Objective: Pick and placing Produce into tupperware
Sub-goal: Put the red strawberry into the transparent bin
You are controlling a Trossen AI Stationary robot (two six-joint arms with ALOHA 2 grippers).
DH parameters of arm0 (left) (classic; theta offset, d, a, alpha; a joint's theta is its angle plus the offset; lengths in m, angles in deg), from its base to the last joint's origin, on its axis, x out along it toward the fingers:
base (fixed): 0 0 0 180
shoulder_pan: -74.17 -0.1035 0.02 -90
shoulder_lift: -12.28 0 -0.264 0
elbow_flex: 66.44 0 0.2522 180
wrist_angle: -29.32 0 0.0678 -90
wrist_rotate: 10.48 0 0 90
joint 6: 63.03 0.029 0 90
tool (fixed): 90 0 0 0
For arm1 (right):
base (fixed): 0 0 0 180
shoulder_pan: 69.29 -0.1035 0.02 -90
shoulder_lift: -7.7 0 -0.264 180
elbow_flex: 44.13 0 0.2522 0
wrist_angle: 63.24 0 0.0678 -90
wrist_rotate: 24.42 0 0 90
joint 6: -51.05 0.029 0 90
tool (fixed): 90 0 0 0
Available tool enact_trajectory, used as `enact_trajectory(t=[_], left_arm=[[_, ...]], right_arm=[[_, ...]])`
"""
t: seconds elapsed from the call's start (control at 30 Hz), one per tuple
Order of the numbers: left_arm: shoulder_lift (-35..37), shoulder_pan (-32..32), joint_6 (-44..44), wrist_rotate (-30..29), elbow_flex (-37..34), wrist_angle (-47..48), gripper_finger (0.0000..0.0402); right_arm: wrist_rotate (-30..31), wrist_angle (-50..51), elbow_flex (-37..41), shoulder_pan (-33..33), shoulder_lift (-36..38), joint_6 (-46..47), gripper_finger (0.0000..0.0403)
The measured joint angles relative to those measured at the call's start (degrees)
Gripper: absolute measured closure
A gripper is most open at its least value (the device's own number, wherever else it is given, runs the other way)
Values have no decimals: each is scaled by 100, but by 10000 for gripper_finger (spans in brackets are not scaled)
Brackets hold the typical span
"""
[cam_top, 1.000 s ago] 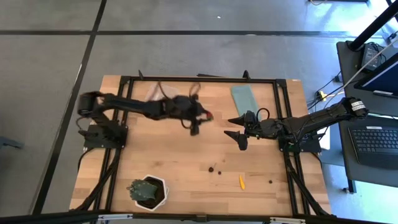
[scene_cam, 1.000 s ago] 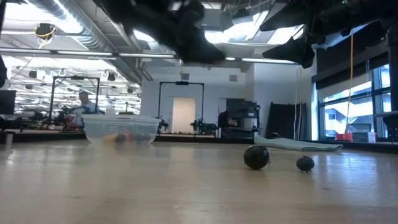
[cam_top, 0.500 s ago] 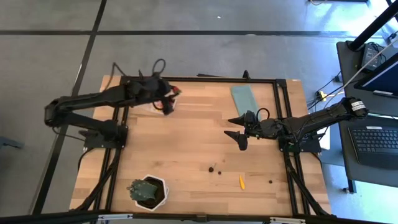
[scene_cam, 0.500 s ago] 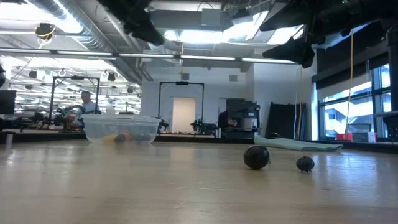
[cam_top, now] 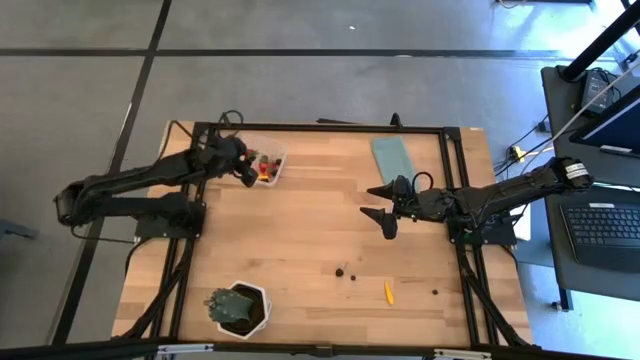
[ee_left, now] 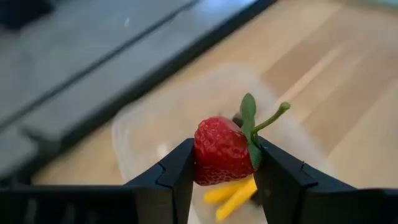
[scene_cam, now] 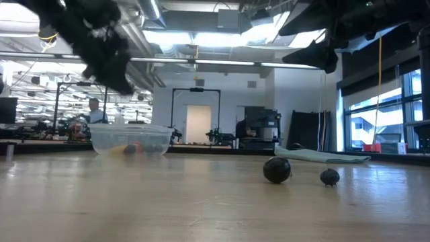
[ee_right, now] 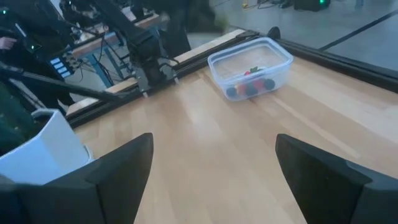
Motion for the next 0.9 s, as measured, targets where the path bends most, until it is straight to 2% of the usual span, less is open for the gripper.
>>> enact_trajectory(t=[0.23,0.47,0.7,0.9], left_arm=[[-333,-549,-683,53,-674,-120,267],[-818,-868,-940,640,-694,-167,250],[-927,-882,-927,667,-694,-183,255],[-925,-880,-923,632,-694,-275,239]], right_arm=[[10,-17,0,71,0,26,64],[7,-26,0,74,0,49,64],[7,-30,0,74,0,53,64],[5,-30,0,74,0,49,64]])
